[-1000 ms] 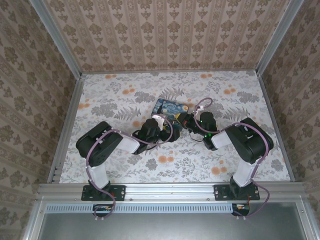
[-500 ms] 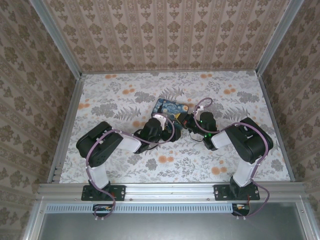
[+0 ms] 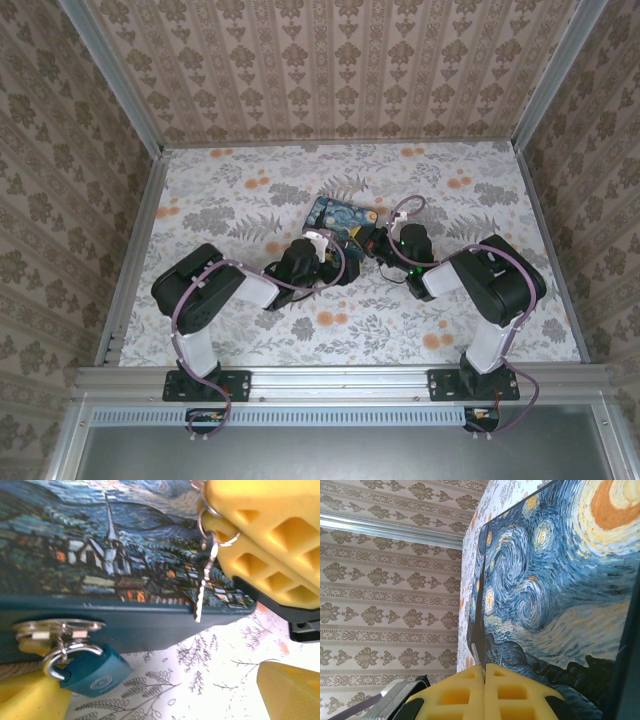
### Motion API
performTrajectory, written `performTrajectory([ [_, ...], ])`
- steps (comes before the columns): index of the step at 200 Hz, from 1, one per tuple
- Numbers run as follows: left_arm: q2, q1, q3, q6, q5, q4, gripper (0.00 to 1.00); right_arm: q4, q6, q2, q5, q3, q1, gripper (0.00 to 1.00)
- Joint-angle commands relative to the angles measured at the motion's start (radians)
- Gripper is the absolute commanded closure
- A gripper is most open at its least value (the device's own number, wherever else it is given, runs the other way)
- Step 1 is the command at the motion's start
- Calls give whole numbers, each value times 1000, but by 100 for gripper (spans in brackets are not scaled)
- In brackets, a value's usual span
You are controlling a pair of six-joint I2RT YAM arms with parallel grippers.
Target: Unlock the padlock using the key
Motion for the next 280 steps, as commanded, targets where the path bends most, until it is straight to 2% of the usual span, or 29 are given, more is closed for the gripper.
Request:
performTrajectory([
  [1, -43, 2, -21, -51, 55, 91, 5, -22, 6, 27, -9, -20, -5, 100],
  [81, -10, 6, -23, -94, 19, 99, 5, -17, 8, 26, -6, -23, -5, 100],
  [207, 89, 24, -126, -240, 26, 444, 8, -18, 8, 30, -6, -25, -4, 100],
  [280, 96, 26, -94, -243, -1, 363, 11, -15, 11, 33, -3, -25, -5, 100],
])
